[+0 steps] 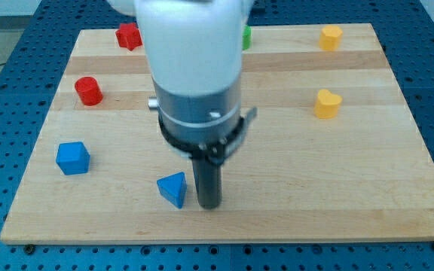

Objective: Move the blue triangle left to the yellow heart

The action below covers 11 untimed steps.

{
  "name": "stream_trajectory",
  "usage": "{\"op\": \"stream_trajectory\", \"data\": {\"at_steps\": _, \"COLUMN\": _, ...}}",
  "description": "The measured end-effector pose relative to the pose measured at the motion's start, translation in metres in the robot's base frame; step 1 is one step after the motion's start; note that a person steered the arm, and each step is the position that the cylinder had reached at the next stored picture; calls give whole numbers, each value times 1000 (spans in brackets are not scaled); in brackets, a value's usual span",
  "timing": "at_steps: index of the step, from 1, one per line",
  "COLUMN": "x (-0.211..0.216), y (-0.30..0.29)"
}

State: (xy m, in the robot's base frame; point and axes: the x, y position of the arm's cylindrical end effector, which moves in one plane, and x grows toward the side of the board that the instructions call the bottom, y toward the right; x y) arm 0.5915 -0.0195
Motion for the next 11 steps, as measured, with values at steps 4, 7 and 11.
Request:
{"op": "stream_trajectory", "data": {"at_steps": 4, "x": -98, "y": -39}}
{"op": "stream_trajectory", "data": {"at_steps": 7, "x": -101, "y": 91}}
{"op": "stream_trajectory", "data": {"at_steps": 11, "x": -163, "y": 183}}
